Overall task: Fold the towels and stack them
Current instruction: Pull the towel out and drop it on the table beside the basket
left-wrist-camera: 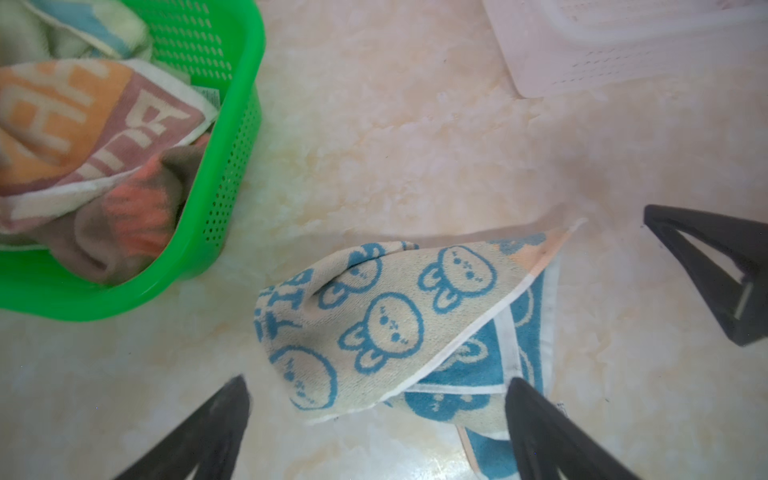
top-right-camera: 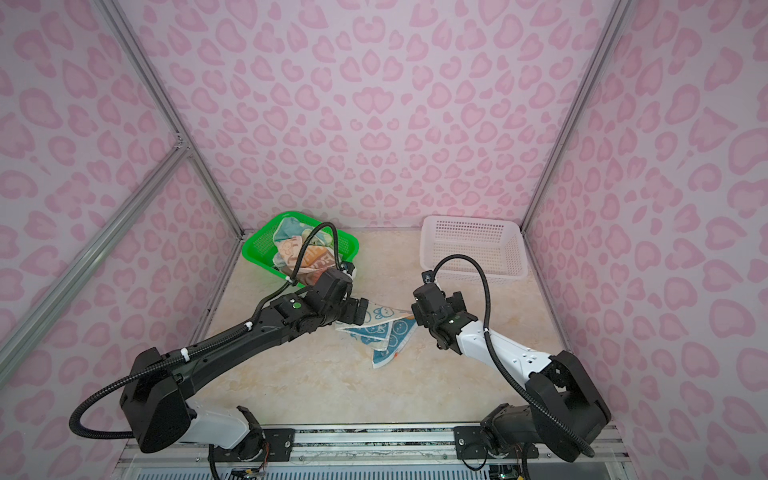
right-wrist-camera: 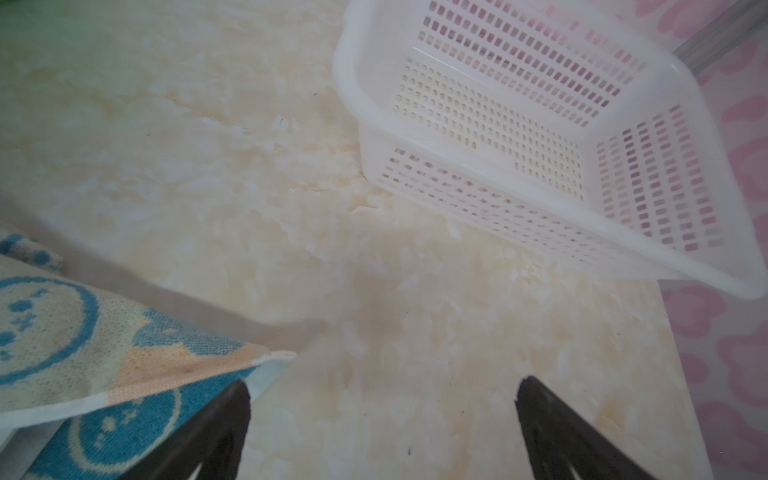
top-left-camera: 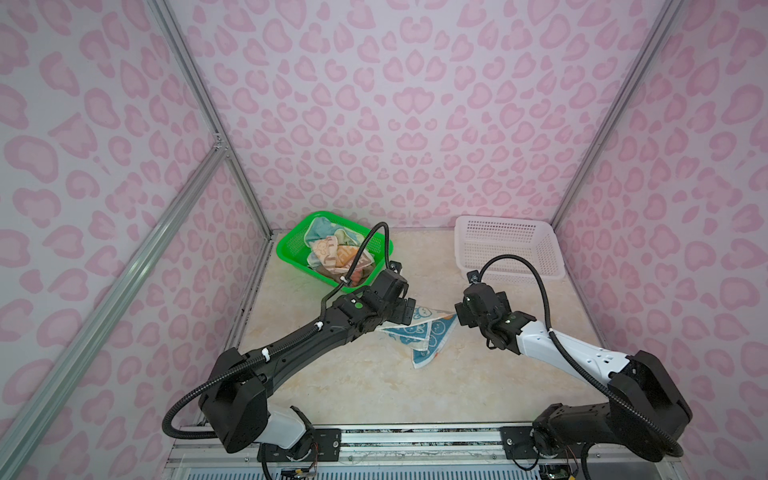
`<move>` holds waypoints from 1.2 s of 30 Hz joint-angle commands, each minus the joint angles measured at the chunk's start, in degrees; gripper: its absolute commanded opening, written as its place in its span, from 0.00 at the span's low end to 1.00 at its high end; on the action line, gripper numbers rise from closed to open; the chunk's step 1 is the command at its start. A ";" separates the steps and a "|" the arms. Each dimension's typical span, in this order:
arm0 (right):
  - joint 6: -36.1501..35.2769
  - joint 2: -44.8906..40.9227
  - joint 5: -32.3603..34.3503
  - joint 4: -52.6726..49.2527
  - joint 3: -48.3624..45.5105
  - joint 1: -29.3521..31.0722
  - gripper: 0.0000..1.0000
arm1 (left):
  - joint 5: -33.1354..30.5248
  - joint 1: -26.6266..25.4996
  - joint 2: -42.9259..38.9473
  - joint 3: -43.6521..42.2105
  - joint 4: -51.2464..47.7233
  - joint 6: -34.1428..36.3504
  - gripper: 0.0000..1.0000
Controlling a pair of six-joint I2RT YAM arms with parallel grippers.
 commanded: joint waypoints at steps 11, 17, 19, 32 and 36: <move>10.83 -12.36 -7.06 -6.51 -6.33 -11.27 0.98 | 10.52 -5.64 25.87 21.41 3.11 12.13 0.98; 10.55 -19.56 -11.24 -7.91 -9.35 -14.93 0.99 | 11.03 -7.54 36.83 29.41 2.15 15.36 0.97; 10.07 -20.73 -12.67 -8.15 -9.99 -15.42 0.98 | 10.57 -7.73 39.99 31.94 1.45 16.46 0.95; 9.17 -20.15 -15.51 -8.19 -10.47 -15.60 0.98 | 8.06 -7.76 51.56 40.51 -2.31 17.86 0.24; 8.76 -20.19 -16.25 -7.09 -11.15 -15.60 0.99 | 8.41 -7.73 50.04 39.64 -1.68 16.98 0.03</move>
